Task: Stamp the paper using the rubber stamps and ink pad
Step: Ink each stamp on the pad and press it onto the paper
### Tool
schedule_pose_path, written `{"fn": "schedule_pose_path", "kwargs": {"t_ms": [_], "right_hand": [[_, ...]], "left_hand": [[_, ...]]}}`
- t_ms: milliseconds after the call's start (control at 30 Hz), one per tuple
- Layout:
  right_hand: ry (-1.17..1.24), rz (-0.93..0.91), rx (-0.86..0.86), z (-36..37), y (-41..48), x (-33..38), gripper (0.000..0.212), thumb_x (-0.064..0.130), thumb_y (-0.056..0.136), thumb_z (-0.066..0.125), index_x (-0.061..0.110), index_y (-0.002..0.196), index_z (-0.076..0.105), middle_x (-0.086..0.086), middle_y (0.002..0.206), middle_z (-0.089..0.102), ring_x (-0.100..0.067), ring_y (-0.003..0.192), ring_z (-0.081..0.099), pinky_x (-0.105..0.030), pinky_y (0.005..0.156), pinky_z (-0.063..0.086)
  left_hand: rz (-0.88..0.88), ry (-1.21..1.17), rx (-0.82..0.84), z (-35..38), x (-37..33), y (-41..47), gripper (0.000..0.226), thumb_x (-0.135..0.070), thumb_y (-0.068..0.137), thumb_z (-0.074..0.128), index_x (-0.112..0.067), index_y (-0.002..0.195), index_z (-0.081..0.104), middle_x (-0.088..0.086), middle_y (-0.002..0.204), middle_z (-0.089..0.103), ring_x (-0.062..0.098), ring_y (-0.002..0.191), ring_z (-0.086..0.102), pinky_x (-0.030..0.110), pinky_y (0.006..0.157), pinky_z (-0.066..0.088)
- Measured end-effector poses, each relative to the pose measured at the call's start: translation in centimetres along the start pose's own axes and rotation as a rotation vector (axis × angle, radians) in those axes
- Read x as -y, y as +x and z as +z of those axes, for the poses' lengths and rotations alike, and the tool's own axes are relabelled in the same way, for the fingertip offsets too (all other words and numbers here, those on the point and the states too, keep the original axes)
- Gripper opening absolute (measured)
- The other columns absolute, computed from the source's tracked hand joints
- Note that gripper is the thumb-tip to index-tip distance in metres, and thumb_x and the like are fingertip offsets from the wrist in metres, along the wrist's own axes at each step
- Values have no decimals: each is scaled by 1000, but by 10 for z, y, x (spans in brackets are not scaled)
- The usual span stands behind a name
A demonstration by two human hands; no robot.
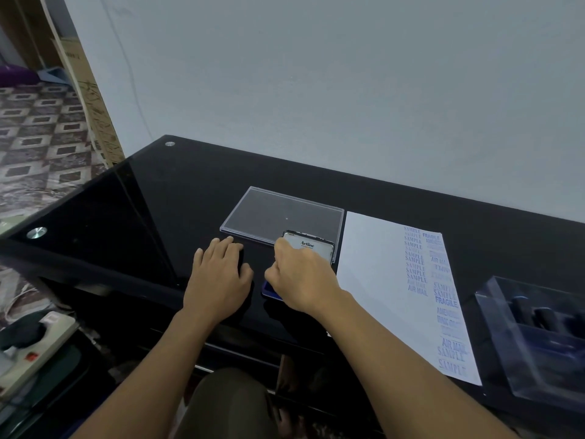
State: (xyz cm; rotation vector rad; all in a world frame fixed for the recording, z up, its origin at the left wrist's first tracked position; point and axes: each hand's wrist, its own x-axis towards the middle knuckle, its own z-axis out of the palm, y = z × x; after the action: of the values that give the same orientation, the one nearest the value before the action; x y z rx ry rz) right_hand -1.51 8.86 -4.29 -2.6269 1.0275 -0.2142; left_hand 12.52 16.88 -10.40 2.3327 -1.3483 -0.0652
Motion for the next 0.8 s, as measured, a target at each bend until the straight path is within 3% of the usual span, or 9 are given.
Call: {"fn": "schedule_pose_path", "kwargs": {"t_ms": [267, 367, 433, 533, 667, 800], "right_hand": [[107, 27, -33, 2, -1, -4, 13, 30, 99, 40, 19, 96, 45, -6, 84, 64, -27, 79, 60, -46, 69, 55], [308, 75, -144, -7, -4, -11, 17, 30, 102, 40, 21, 88, 43, 1, 76, 60, -21, 73, 57, -36, 58, 46], [410, 99, -195, -18, -6, -19, 19, 31, 102, 41, 21, 86, 45, 0, 72, 60, -22, 69, 58, -38, 59, 45], [454, 172, -197, -40, -9, -38, 20, 32, 98, 49, 18, 85, 53, -2, 78, 66, -18, 74, 61, -33, 66, 47], [522, 279, -199, -73, -25, -73, 16, 28, 91, 59, 13, 86, 62, -2, 73, 72, -7, 60, 54, -24, 57, 37], [556, 402, -147, -101, -48, -115, 10, 19, 91, 54, 12, 92, 61, -2, 72, 74, -10, 56, 45, -26, 54, 35]], "left_hand": [[-30, -83, -6, -10, -5, 6, 41, -21, 90, 55, -10, 129, 56, 4, 139, 51, 23, 134, 41, 50, 113, 28], [-65, -155, -24, -14, -12, 6, 38, -20, 89, 54, -13, 127, 55, 1, 133, 53, 21, 127, 45, 50, 114, 25], [-60, -211, -37, -17, -19, 6, 36, -19, 91, 53, -15, 127, 54, 1, 136, 51, 19, 127, 44, 49, 115, 22], [-33, -262, -30, -25, -38, 6, 40, -20, 95, 52, -16, 134, 50, 0, 147, 43, 19, 138, 33, 48, 117, 23], [58, -315, -31, -31, -66, 7, 41, -23, 95, 53, -19, 135, 49, -5, 148, 40, 16, 139, 31, 32, 109, 29], [163, -336, -7, -28, -98, 8, 40, -19, 94, 50, -17, 134, 49, -3, 145, 42, 15, 134, 35, 29, 106, 29]]}}
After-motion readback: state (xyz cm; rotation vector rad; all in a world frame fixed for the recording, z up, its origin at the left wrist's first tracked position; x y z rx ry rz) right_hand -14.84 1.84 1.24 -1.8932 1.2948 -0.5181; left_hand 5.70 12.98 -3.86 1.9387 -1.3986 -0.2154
